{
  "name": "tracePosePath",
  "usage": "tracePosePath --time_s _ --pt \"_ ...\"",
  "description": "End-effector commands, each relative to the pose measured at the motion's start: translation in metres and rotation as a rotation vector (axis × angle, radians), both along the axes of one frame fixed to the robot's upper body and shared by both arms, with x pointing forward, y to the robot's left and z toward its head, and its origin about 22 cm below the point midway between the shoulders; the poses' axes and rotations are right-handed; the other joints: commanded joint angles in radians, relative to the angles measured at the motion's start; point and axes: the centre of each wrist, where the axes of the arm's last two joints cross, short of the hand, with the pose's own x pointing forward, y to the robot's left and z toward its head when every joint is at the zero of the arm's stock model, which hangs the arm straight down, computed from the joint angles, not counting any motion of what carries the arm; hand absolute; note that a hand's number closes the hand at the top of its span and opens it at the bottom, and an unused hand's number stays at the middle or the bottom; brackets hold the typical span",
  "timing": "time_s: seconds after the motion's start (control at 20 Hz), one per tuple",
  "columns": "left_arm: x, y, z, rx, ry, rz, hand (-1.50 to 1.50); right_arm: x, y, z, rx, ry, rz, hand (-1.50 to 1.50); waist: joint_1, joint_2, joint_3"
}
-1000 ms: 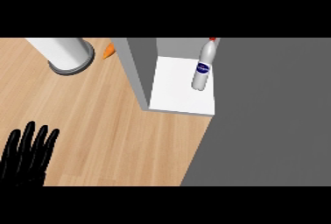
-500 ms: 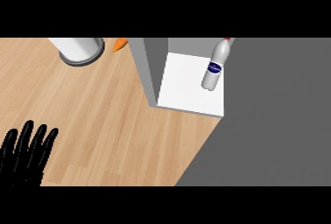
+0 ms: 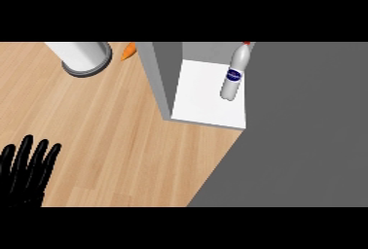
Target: Pick up the bottled water, place it into the cabinet and close the cabinet
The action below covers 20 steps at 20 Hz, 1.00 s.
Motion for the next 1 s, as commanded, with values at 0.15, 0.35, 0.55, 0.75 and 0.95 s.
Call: tracePosePath --time_s 0.15,0.35,0.55,0.75,0.95 --pt "-0.002 0.008 -0.002 0.002 0.011 0.024 -1.50 0.032 -0.002 -0.015 0.100 0.148 -0.388 1.50 -0.031 0.007 0.004" --pt "-0.002 0.008 0.002 -0.012 -0.007 0.006 -1.50 0.049 -0.007 -0.017 0.124 0.162 -0.476 1.50 -0.011 0.006 0.005" --pt "0.003 0.008 -0.001 -0.016 -0.002 0.000 -1.50 0.086 -0.007 -0.017 0.126 0.177 -0.567 1.50 0.001 0.012 0.007" --pt "-0.003 0.006 -0.006 -0.033 0.033 -0.019 -1.50 0.128 0.016 -0.008 0.120 0.216 -0.650 1.50 0.012 -0.001 0.010" --pt "0.002 0.011 -0.004 -0.019 0.026 -0.024 -1.50 0.173 0.032 0.012 0.127 0.238 -0.696 1.50 0.007 -0.002 0.011"
